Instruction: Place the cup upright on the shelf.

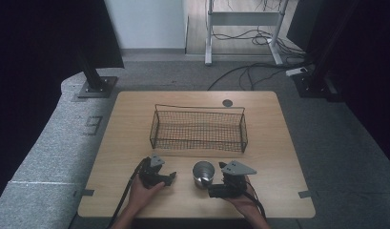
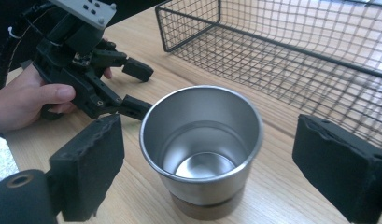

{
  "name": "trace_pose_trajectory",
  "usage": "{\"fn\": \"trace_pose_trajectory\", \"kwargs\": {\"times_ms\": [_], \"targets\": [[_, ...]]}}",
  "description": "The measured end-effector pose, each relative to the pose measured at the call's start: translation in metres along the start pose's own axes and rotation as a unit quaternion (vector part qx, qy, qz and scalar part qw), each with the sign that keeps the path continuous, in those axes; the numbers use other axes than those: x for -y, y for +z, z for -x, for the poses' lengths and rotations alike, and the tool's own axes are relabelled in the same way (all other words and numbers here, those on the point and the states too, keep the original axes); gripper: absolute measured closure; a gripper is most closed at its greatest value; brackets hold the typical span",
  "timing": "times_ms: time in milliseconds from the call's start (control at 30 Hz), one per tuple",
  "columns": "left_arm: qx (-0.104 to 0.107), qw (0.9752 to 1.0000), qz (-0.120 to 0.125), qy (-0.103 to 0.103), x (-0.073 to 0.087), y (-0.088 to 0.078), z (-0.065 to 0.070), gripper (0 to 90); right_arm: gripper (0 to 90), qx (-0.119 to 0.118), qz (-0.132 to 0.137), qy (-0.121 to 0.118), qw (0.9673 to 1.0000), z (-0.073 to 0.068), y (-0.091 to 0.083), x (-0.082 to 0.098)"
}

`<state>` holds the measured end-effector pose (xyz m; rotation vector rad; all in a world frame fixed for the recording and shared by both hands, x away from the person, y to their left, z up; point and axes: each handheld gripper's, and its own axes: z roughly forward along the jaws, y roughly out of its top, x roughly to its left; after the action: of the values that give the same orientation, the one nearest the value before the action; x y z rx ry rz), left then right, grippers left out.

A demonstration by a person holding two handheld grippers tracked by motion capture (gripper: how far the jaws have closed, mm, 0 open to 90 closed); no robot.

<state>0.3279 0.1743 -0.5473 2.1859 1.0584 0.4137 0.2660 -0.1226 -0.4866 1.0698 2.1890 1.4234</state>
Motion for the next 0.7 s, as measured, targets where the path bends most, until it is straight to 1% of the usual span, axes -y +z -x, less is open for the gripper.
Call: {"fn": "trace_pose_trajectory", "kwargs": {"times_ms": [167,233,333,367,500,533,600,700], "targets": [[0.0,1.0,0.0,0.0,0.0,0.0,0.0,14.5,5.8,-0.003,-0.009,0.001,1.0,-0.002,0.009,0.001],[0.001,1.0,0.0,0.0,0.0,0.0,0.0,14.5,4.4,0.0,-0.013,0.001,0.9999,-0.002,0.013,0.002],[0.0,1.0,0.0,0.0,0.0,0.0,0.0,14.5,4.3,-0.001,-0.016,-0.003,0.9999,-0.002,0.019,0.002],[0.0,1.0,0.0,0.0,0.0,0.0,0.0,14.5,3.9,-0.003,-0.02,-0.003,0.9998,-0.002,0.024,0.002],[-0.001,1.0,0.0,0.0,0.0,0.0,0.0,14.6,3.7,-0.006,-0.025,-0.002,0.9997,-0.003,0.031,0.001],[0.0,1.0,0.0,0.0,0.0,0.0,0.0,14.6,3.6,-0.005,-0.028,-0.005,0.9996,-0.004,0.035,0.001],[0.0,1.0,0.0,0.0,0.0,0.0,0.0,14.6,3.6,-0.004,-0.031,-0.007,0.9995,-0.005,0.037,0.002],[0.0,1.0,0.0,0.0,0.0,0.0,0.0,14.6,4.0,0.003,-0.04,-0.014,0.9991,-0.006,0.044,0.004]]}}
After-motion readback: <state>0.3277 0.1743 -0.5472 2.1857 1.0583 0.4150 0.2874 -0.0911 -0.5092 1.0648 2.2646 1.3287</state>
